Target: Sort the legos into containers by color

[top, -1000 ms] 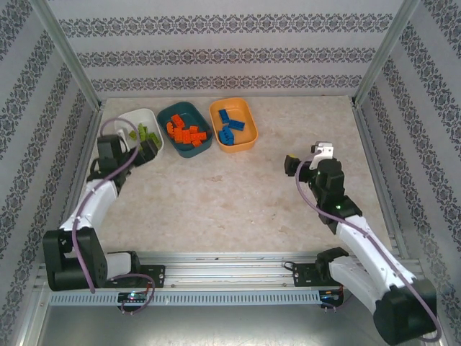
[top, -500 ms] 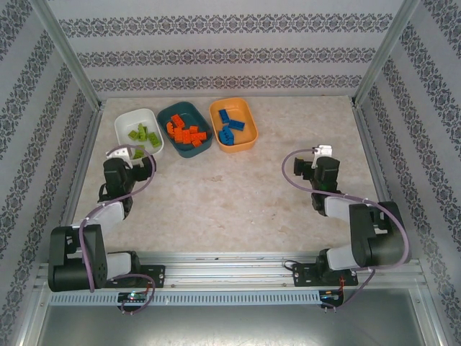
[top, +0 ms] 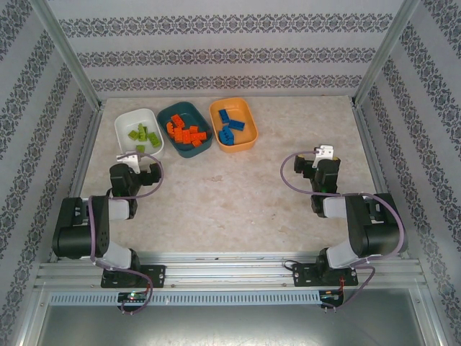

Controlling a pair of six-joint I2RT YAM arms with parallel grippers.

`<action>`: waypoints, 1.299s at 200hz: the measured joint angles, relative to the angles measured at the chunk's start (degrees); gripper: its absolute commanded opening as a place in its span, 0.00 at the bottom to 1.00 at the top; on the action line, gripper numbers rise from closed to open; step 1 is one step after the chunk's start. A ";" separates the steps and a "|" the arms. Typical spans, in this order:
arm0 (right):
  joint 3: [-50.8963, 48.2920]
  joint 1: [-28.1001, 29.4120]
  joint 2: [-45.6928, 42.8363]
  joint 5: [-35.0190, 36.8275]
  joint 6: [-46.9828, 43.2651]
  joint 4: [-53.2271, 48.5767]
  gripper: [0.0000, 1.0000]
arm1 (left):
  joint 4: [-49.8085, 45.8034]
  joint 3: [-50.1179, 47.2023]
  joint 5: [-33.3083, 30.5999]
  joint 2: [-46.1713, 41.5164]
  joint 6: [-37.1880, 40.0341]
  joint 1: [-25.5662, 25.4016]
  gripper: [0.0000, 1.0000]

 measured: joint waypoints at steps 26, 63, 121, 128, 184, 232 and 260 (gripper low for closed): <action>0.00 0.00 0.00 -0.26 -0.02 0.02 0.98 | 5.68 -1.97 0.94 1.75 1.49 -0.87 1.00; 0.00 0.00 0.00 -0.50 -0.02 0.02 0.98 | 11.82 -4.66 -1.77 4.79 2.16 -2.38 1.00; 0.00 0.00 0.00 -0.66 -0.02 0.02 0.98 | 10.51 -0.46 -9.11 4.87 2.14 -4.39 1.00; 0.00 0.00 0.00 -0.66 -0.02 0.02 0.98 | 10.49 -0.44 -9.40 4.87 2.16 -4.48 1.00; 0.00 0.00 0.00 -0.66 -0.02 0.02 0.98 | 7.19 0.63 -11.93 4.87 3.06 -5.86 1.00; 0.00 0.00 0.00 -0.66 -0.02 0.02 0.98 | 6.25 1.36 -12.39 4.87 4.35 -7.19 1.00; 0.00 0.00 0.00 -0.66 -0.02 0.02 0.98 | 6.23 1.36 -12.55 4.87 4.50 -7.19 1.00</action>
